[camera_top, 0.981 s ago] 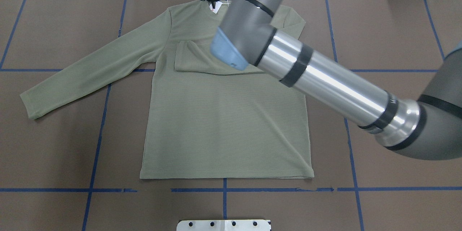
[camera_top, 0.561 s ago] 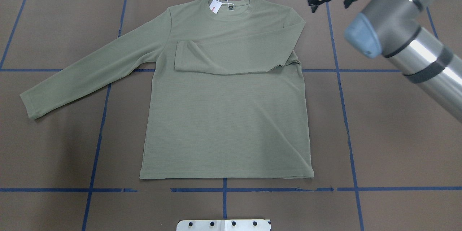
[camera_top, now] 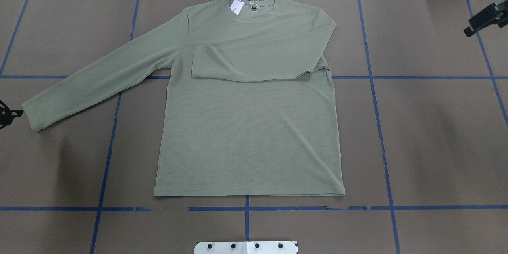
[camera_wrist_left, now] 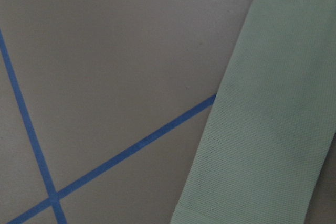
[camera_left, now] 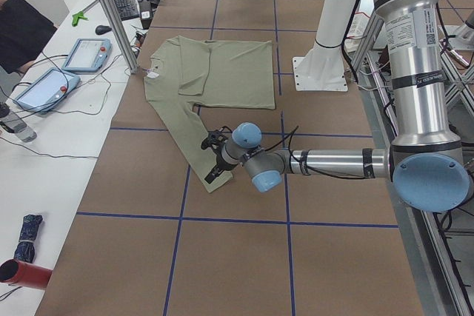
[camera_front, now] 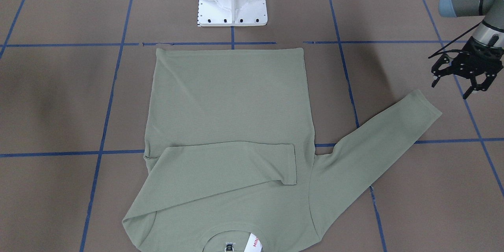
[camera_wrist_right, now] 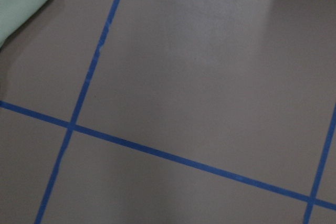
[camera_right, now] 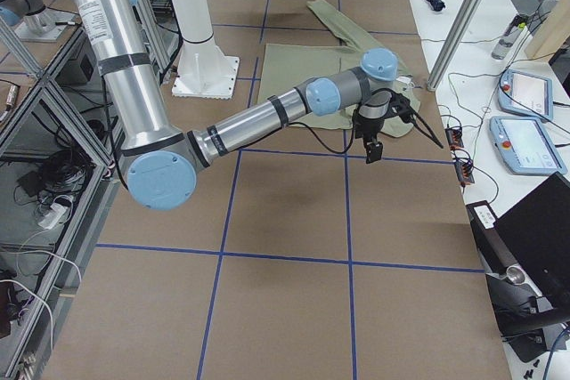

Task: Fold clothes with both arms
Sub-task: 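Release the sleeve and raise the right gripper away from the shirt, then grasp the cuff of the sleeve nearest the left gripper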

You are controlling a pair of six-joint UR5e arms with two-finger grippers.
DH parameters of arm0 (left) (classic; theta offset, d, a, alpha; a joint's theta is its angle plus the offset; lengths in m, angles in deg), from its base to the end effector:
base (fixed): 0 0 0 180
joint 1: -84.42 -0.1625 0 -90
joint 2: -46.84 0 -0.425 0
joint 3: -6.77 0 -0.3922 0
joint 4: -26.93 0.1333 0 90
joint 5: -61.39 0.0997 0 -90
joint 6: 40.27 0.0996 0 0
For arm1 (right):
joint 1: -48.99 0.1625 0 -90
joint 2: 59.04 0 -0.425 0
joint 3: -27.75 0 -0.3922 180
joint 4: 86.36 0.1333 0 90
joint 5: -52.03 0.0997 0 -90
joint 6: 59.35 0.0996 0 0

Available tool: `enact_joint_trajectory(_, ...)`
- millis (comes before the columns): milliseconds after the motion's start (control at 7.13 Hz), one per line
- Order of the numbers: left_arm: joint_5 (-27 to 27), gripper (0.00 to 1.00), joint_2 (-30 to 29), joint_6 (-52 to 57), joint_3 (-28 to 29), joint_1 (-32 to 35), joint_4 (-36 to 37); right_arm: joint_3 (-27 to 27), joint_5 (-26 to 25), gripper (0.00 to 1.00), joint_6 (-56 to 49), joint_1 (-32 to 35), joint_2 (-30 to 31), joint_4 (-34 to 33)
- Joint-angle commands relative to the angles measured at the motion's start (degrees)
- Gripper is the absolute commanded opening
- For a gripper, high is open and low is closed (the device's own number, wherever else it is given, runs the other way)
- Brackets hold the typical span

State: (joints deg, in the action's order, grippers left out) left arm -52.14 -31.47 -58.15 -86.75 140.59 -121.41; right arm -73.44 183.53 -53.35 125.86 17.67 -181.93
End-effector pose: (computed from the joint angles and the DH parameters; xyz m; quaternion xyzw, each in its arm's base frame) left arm 0.1651 -0.4143 0.6163 0.2930 0.3472 0.2086 0.8661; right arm -0.0647 -0.5734 0.4519 0.0934 -0.3701 -0.1154 0.9170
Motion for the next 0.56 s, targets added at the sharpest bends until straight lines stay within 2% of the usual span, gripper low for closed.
enact_joint_trajectory(0,5.4,1.0,0.2,-4.7,0.4,-8.5,-0.1,-2.3,0.4,1.0,-0.5,1.3,4.5,0.6)
enact_joint_trajectory(140,5.5,0.98,0.2,-4.7,0.4,-9.0,-0.1,-2.3,0.4,1.0,-0.5,1.3,4.5,0.6)
enact_joint_trajectory(421,6.0,0.71,0.2,-4.4,1.5,-9.2,-0.1,-2.3,0.4,1.0,-0.5,1.3,4.7,0.6)
